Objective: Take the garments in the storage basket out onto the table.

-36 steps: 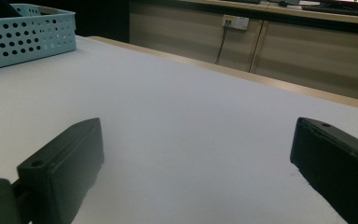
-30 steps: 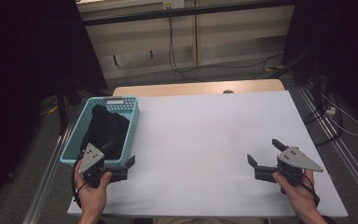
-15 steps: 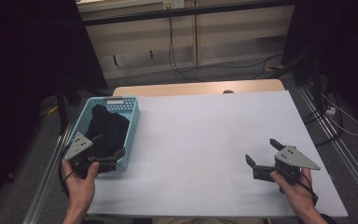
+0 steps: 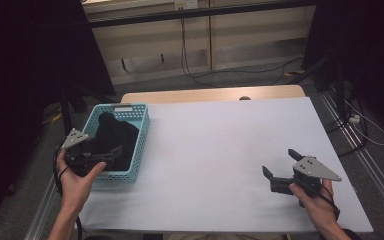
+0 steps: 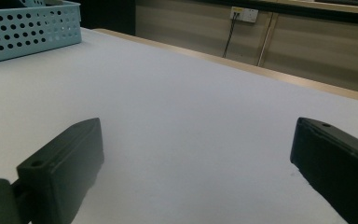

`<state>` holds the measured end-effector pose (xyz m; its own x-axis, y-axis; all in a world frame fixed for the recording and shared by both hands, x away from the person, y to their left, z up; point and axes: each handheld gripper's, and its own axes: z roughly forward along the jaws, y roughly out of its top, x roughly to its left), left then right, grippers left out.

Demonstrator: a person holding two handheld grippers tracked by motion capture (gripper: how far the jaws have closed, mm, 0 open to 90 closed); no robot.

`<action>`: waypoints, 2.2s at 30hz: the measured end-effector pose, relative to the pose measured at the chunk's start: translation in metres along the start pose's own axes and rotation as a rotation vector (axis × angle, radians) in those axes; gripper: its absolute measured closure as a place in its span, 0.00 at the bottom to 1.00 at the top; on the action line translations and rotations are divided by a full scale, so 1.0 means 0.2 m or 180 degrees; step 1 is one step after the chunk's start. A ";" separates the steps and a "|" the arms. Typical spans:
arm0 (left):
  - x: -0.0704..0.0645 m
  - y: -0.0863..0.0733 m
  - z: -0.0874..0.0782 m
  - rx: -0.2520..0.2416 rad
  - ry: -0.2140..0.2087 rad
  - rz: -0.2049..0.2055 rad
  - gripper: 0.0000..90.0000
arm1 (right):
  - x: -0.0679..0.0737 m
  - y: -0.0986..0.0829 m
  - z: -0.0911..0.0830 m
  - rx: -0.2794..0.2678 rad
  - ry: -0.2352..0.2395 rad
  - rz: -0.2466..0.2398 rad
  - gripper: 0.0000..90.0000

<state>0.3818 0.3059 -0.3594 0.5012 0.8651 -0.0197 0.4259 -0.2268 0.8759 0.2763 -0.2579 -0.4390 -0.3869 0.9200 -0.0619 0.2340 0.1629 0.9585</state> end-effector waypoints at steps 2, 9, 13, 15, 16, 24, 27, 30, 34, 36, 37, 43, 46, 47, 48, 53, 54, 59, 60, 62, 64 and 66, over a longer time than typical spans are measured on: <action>0.02 0.02 0.02 -0.0066 0.0048 0.0019 0.05 | 0.00 0.00 0.00 0.0001 0.0013 0.0006 0.02; 0.13 0.08 0.15 0.0003 0.0135 0.0017 0.08 | 0.02 0.00 0.01 0.0044 0.0094 -0.0043 0.02; 0.15 0.10 0.24 0.0137 -0.0016 -0.0081 0.07 | 0.02 0.00 0.01 0.0050 0.0104 -0.0017 0.02; 0.13 0.10 0.29 0.0331 -0.0095 -0.0050 0.06 | 0.02 0.00 0.01 0.0045 0.0106 -0.0018 0.02; 0.13 0.10 0.31 0.0398 -0.0069 -0.0008 0.06 | 0.02 0.00 0.01 0.0040 0.0110 -0.0018 0.02; 0.14 0.09 0.45 0.0802 0.0237 0.0301 0.05 | 0.02 0.00 0.01 0.0036 0.0182 -0.0037 0.02; 0.18 0.08 0.48 0.0949 0.0240 0.0178 0.03 | 0.03 0.00 0.02 0.0050 0.0189 -0.0062 0.02; 0.22 0.06 0.53 0.1134 0.0270 0.0109 0.00 | 0.03 0.00 0.02 0.0051 0.0180 -0.0069 0.02; 0.24 0.06 0.55 0.1320 0.0154 -0.0063 0.00 | 0.03 0.00 0.02 0.0062 0.0167 -0.0039 0.01; 0.23 0.07 0.54 0.1450 0.0044 -0.0073 0.00 | 0.02 0.00 0.02 0.0076 0.0153 -0.0036 0.01; 0.22 0.07 0.53 0.1487 -0.0001 -0.0087 0.00 | 0.02 0.00 0.02 0.0080 0.0158 -0.0034 0.01; 0.21 0.06 0.56 0.1728 -0.0131 0.0072 0.00 | 0.03 0.00 0.03 0.0100 0.0171 -0.0049 0.01; 0.20 0.04 0.60 0.1880 -0.0063 0.0064 0.00 | 0.03 0.00 0.03 0.0110 0.0175 -0.0046 0.01; 0.19 0.03 0.61 0.1907 0.0014 0.0125 0.00 | 0.03 0.00 0.03 0.0107 0.0178 -0.0046 0.01; 0.18 0.03 0.62 0.1929 0.0020 0.0154 0.00 | 0.02 0.00 0.02 0.0109 0.0183 -0.0045 0.01; 0.18 0.00 0.63 0.1867 0.0092 0.0332 0.00 | 0.02 0.00 0.02 0.0112 0.0197 -0.0044 0.01; 0.18 -0.01 0.63 0.1861 0.0110 0.0329 0.00 | 0.02 0.00 0.02 0.0111 0.0203 -0.0045 0.01; 0.19 -0.02 0.64 0.1833 0.0170 0.0333 0.00 | 0.03 0.00 0.02 0.0108 0.0226 -0.0046 0.01; 0.19 -0.02 0.64 0.1837 0.0166 0.0328 0.00 | 0.03 0.00 0.02 0.0107 0.0234 -0.0046 0.01; 0.19 -0.02 0.65 0.1865 0.0132 0.0352 0.00 | 0.03 0.00 0.02 0.0113 0.0231 -0.0049 0.01; 0.19 0.00 0.64 0.1981 0.0243 0.0281 0.06 | 0.03 0.00 0.02 0.0112 0.0236 -0.0043 0.01; 0.16 0.00 0.65 0.1992 0.0383 0.0296 0.13 | 0.03 0.00 0.02 0.0117 0.0231 -0.0044 0.01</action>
<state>0.4973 0.2756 -0.4224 0.4845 0.8653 0.1289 0.7619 -0.4897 0.4238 0.2785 -0.2515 -0.4411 -0.4536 0.8896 -0.0534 0.2604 0.1896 0.9467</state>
